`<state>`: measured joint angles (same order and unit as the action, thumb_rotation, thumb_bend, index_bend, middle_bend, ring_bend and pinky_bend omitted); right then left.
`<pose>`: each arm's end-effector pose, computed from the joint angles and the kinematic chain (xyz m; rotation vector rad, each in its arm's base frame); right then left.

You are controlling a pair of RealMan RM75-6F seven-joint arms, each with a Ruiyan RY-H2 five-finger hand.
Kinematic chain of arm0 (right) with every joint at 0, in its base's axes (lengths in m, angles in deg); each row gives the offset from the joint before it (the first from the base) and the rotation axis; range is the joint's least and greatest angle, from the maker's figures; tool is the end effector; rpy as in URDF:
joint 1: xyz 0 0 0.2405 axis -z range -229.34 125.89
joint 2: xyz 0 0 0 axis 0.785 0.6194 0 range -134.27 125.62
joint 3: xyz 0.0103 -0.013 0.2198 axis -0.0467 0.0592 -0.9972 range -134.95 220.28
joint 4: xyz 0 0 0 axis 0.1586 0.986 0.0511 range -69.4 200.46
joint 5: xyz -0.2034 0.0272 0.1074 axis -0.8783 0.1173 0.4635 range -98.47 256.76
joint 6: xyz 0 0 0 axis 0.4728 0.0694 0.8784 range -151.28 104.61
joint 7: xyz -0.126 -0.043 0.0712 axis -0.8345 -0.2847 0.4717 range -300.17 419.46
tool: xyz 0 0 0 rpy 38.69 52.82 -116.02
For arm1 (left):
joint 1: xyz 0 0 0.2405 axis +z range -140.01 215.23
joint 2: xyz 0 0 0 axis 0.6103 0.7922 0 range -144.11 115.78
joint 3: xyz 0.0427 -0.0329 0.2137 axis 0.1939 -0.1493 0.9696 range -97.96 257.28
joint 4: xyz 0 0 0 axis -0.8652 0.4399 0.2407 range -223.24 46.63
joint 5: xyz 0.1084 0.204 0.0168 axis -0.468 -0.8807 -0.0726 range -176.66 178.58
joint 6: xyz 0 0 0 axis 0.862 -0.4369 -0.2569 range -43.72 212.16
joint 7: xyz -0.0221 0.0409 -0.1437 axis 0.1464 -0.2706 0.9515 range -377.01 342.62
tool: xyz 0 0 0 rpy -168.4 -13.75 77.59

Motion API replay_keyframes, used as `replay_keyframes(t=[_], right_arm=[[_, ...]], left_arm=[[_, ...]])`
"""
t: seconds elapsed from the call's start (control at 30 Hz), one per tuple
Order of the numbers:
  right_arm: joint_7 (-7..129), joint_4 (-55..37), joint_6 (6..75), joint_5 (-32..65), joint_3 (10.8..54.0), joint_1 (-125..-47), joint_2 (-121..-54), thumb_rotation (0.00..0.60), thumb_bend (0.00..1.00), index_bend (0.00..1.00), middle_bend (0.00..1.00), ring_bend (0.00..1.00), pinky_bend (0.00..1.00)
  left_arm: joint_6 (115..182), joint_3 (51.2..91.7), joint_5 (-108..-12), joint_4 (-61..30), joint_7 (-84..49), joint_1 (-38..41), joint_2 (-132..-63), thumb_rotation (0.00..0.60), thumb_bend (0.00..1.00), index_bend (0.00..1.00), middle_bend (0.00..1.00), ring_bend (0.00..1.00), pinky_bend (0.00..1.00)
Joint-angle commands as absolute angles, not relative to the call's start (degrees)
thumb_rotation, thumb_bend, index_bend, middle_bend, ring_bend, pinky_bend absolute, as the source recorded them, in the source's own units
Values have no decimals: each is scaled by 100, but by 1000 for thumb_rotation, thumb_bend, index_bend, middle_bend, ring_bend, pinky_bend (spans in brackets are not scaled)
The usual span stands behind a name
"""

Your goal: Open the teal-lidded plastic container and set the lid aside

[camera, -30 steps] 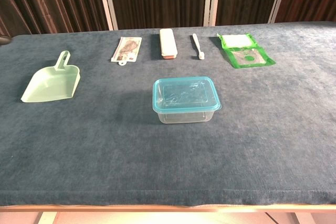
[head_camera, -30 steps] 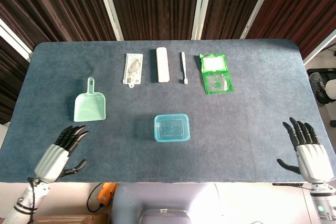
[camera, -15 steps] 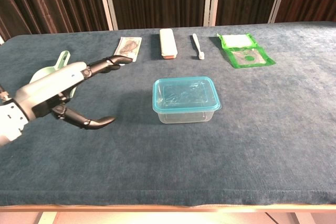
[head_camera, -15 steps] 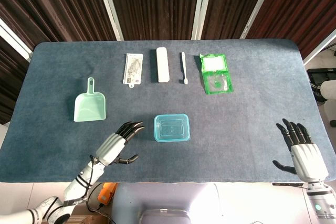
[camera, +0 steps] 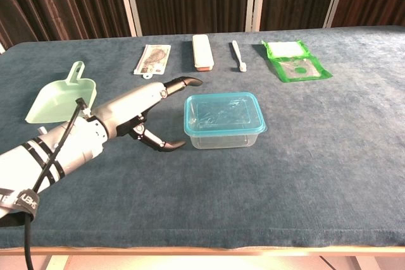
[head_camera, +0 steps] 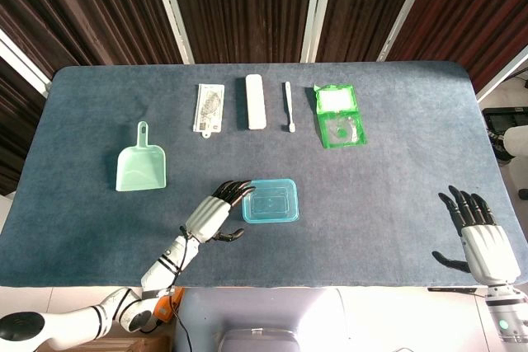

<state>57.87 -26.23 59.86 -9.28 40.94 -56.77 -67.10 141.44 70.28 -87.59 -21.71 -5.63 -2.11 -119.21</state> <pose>-0.2899 -0.1834 0.1220 1.4715 -0.8713 0.8489 -0.0962 0.3035 -0.1026 -1.9419 -1.1642 -1.3193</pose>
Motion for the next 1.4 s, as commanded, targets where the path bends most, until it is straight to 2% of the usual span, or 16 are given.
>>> replay_keyframes(t=[0.03, 0.8, 1.2, 1.27, 1.3, 1.33, 1.4], right_arm=[[5832, -2617, 5989, -928, 4100, -5670, -6684, 600, 121, 0, 0, 0, 0], [6112, -2586, 6016, -914, 4107, -5630, -6553, 600, 121, 0, 0, 0, 0], [6216, -2566, 6039, -934, 4117, -5609, -6509, 600, 121, 0, 0, 0, 0], [6213, -2567, 6040, -936, 4114, -5611, -6511, 600, 121, 0, 0, 0, 0], [6210, -2569, 6038, -934, 4113, -5612, -6512, 600, 121, 0, 0, 0, 0], [6207, -2571, 6035, -932, 4112, -5613, -6513, 600, 121, 0, 0, 0, 0], [6192, -2578, 6024, -932, 4113, -5618, -6517, 600, 121, 0, 0, 0, 0]], left_arm=[[14038, 6994, -8617, -2240, -724, -299, -12020, 600, 276, 0, 0, 0, 0], [13718, 6707, -8011, -3075, -724, -864, -12748, 600, 268, 0, 0, 0, 0], [13736, 6685, -7868, -3562, -706, -988, -13066, 600, 260, 0, 2, 0, 0], [13808, 6691, -7881, -3644, -708, -989, -13116, 600, 264, 25, 70, 4, 19], [13816, 6703, -7886, -3658, -695, -989, -13125, 600, 268, 56, 136, 20, 47], [13837, 6710, -7896, -3668, -679, -989, -13134, 600, 272, 106, 222, 62, 101], [13900, 6724, -7923, -3697, -633, -989, -13167, 600, 280, 171, 328, 158, 206]])
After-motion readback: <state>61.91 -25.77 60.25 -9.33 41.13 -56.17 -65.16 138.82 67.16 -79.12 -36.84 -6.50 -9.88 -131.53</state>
